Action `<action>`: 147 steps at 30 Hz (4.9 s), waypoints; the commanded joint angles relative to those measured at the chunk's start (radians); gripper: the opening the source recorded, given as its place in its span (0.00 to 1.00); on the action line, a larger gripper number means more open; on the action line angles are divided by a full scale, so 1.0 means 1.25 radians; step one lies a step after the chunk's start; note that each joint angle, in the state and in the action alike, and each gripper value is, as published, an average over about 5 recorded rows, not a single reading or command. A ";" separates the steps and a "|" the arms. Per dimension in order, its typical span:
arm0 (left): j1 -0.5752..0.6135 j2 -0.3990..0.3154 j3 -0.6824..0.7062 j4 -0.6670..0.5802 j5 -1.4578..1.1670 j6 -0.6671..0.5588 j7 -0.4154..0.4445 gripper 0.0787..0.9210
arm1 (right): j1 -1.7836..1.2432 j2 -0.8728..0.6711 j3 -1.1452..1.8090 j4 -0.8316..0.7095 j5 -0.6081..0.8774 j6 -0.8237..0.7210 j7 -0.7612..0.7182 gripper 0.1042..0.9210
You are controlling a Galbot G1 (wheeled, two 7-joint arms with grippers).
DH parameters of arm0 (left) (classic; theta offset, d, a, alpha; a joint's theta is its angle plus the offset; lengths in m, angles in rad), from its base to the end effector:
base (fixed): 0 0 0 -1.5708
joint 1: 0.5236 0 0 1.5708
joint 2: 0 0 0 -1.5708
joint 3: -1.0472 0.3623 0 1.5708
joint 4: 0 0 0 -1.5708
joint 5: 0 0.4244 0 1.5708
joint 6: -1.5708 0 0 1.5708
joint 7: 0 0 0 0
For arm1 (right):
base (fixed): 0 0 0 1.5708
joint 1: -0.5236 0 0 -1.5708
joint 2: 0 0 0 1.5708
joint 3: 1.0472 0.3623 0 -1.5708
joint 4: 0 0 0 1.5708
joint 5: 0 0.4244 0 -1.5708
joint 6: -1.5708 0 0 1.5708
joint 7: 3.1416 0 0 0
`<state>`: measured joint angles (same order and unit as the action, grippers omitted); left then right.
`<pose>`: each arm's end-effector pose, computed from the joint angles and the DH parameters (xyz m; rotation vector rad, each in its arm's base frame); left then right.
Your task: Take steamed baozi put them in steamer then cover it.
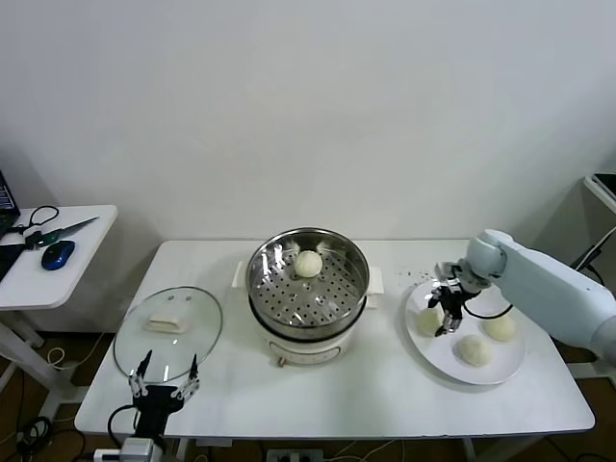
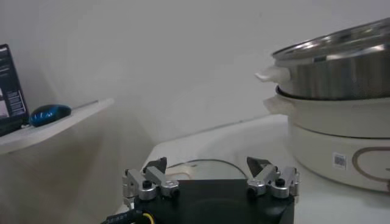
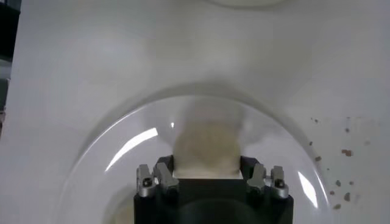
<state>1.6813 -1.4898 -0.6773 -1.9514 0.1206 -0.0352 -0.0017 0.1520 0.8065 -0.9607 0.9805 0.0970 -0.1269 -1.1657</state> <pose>0.1957 0.0767 -0.3911 0.1131 -2.8966 -0.3907 0.6401 -0.1606 -0.2168 1.3223 -1.3878 1.1983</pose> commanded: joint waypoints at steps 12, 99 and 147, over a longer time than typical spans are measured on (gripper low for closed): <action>0.014 0.002 0.026 -0.036 -0.002 -0.005 0.002 0.88 | 0.563 0.159 -0.395 0.075 0.512 -0.108 0.053 0.71; 0.006 -0.020 0.027 -0.068 0.070 0.029 0.004 0.88 | 0.143 -0.253 -0.179 0.355 0.024 -0.062 0.051 0.88; 0.022 -0.042 0.025 -0.046 0.105 0.028 0.002 0.88 | -0.156 -0.160 0.050 0.145 -0.158 0.014 0.027 0.76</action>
<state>1.7074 -1.5423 -0.6456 -2.0086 0.2502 0.0006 0.0010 -0.0323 0.6000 -0.9059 1.1720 -0.0924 -0.1128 -1.1329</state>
